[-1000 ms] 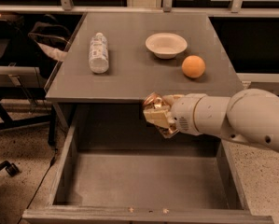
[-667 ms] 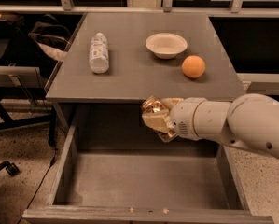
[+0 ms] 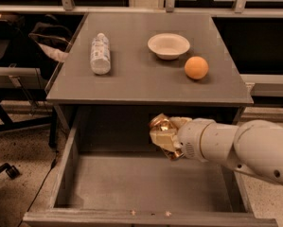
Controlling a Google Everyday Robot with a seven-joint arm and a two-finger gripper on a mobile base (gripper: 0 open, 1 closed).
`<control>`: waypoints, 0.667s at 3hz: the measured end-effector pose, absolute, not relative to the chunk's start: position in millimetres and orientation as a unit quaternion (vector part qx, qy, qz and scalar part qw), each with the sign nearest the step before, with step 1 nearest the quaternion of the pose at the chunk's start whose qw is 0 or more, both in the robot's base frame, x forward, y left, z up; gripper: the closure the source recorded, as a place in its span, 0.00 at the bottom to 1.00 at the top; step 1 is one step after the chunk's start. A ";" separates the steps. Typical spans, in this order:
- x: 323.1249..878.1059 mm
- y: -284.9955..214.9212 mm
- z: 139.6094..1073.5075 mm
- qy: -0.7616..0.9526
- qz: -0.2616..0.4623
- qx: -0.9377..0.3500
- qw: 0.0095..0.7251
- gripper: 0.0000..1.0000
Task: Place orange can into top drawer
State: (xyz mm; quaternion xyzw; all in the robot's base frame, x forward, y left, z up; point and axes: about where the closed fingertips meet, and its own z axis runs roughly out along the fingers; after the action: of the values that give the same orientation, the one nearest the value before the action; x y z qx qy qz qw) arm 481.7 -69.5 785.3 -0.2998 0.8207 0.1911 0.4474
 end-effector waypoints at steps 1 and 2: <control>486.5 -73.6 761.6 0.824 0.191 -0.296 0.444 1.00; 498.4 -73.7 740.5 0.821 0.201 -0.299 0.443 1.00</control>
Offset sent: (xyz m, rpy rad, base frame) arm 0.0350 -0.0074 -0.0776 0.0485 0.0250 0.0314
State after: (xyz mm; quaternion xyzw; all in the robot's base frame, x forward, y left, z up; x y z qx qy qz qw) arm 498.4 -73.7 740.5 -0.2995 0.8207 0.2011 0.4431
